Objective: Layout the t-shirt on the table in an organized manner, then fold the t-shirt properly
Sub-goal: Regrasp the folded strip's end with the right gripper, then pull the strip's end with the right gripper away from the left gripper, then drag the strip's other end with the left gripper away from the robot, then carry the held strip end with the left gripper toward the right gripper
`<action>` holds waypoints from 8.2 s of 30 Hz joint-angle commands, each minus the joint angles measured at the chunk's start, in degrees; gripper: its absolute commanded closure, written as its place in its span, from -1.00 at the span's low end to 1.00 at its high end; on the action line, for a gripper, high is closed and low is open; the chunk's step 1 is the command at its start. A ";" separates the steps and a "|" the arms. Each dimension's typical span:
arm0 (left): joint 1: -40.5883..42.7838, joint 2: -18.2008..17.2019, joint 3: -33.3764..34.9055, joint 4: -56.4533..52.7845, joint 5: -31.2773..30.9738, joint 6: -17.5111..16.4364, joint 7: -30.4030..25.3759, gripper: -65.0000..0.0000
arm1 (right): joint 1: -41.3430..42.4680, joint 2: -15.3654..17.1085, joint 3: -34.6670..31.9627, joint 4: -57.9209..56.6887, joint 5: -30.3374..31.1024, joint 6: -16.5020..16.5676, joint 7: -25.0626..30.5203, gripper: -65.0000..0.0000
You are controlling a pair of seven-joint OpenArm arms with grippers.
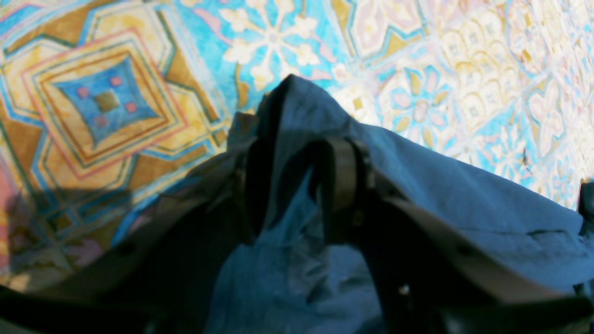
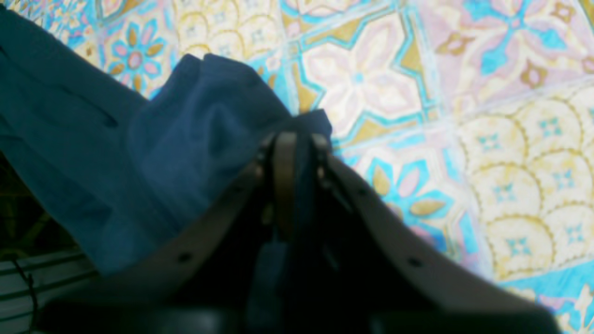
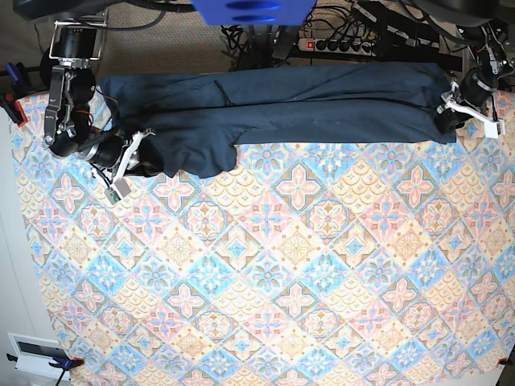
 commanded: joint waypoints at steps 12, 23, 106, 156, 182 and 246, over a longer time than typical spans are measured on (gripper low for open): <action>0.02 -0.95 -0.52 0.70 -0.80 -0.34 -1.10 0.36 | 0.80 0.88 0.45 0.80 -2.73 0.14 1.00 0.19; 0.02 -1.03 -0.52 0.70 -0.80 -0.34 -1.10 0.36 | 5.63 0.88 -0.08 -4.39 -9.41 0.14 1.00 0.19; -4.38 -1.12 -0.52 -3.78 -0.62 -0.34 -1.10 0.36 | -22.50 -0.09 1.15 20.49 2.02 0.14 -5.50 1.00; -1.56 -9.56 -0.52 -3.69 -4.75 -0.52 7.69 0.18 | -25.49 1.05 8.10 20.58 2.02 0.14 -7.96 0.41; 1.78 -11.14 8.62 -3.87 -5.19 -0.60 10.68 0.03 | -22.85 0.70 7.57 20.49 2.11 0.14 -7.96 0.41; -12.82 11.01 8.62 18.99 0.70 -0.08 19.38 0.99 | -23.11 0.79 22.43 20.32 9.67 0.14 -7.88 0.41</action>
